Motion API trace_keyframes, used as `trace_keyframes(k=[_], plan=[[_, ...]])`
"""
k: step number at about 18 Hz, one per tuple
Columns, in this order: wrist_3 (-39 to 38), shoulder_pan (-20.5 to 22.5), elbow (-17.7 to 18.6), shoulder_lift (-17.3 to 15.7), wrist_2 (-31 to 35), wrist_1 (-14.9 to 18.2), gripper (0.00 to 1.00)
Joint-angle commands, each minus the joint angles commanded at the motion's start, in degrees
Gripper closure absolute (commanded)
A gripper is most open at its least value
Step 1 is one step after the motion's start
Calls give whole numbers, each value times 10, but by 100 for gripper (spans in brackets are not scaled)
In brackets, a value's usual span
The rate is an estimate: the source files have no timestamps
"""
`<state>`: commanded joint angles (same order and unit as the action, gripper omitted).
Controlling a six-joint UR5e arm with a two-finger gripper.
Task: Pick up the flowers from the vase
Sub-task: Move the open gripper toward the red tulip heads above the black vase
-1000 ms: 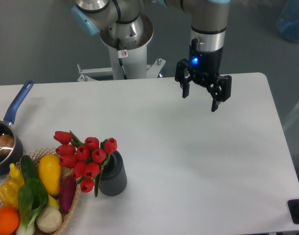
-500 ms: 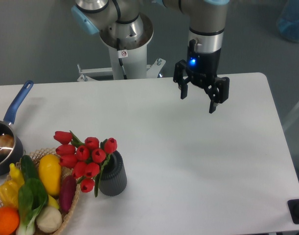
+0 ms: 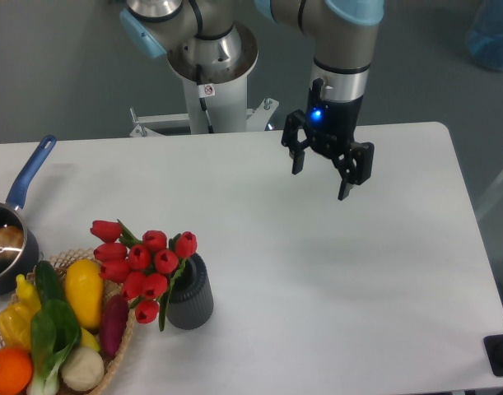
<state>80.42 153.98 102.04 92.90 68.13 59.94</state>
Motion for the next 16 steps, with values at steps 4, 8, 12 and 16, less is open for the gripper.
trace_keyframes(k=[4,8,12,16], plan=[[-17,-13,2,0,-6,0,0],[-29,-31,14,3,-42,2,0],[-66,-39,24,11,-130,2,0],[-81,-47,25,17,-156,3,0]])
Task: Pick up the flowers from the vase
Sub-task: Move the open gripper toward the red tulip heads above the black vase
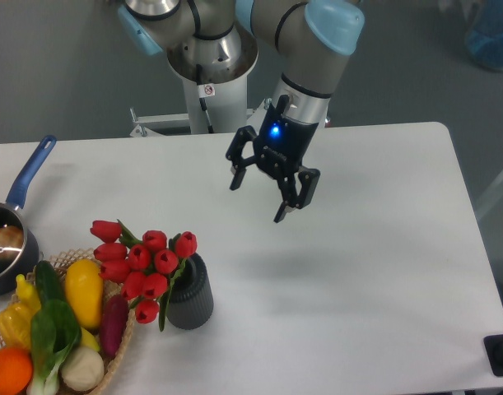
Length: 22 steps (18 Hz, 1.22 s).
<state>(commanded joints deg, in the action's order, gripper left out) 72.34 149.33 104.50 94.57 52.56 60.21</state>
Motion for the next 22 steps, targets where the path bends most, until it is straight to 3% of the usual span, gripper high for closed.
trace_keyframes(k=[4,8,17,22], plan=[[-34,-25,-2,15,-13,-1,0],[-57,-26,-8,35,-106,-6,0],[-67,-26,-16,62,-127,-29,0],[-62,-33,-52,89,-127,-32,0]])
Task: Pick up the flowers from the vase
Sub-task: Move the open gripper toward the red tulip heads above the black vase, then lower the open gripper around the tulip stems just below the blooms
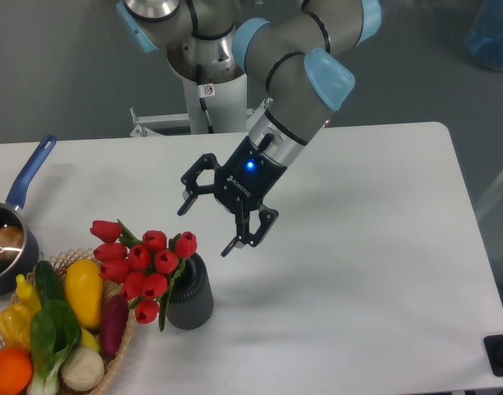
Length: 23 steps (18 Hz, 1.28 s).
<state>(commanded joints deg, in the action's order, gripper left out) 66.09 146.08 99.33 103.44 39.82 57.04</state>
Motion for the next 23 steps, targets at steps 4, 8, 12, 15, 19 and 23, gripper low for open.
trace_keyframes(k=[4,8,12,15,19,23], plan=[[11,-7,-11,16,0,-8,0],[28,-14,-11,26,0,-11,0],[32,-16,-7,28,1,-12,0],[32,-24,-5,28,1,-12,0],[34,-35,-5,34,2,-13,0],[36,-46,-12,45,2,-13,0]])
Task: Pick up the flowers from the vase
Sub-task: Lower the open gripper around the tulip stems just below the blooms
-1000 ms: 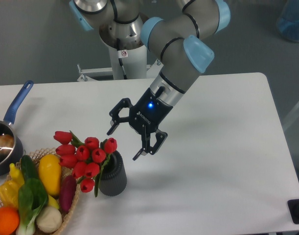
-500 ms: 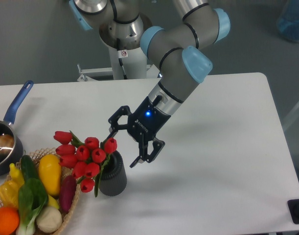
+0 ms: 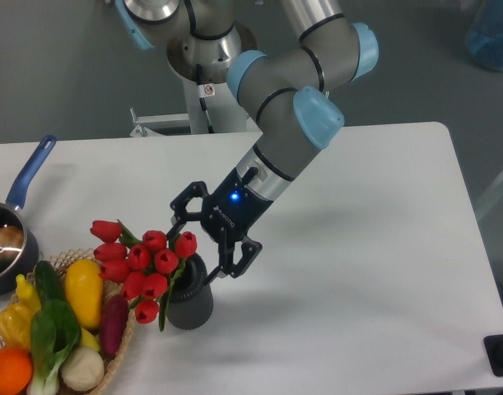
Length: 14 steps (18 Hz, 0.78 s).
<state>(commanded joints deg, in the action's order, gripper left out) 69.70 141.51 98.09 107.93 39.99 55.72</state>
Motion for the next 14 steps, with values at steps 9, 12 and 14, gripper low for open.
trace_keyframes(k=[9,12,14], plan=[[0,-9,0,4,0,-1,0],[2,-9,0,5,0,-1,4],[4,-9,0,5,0,-1,10]])
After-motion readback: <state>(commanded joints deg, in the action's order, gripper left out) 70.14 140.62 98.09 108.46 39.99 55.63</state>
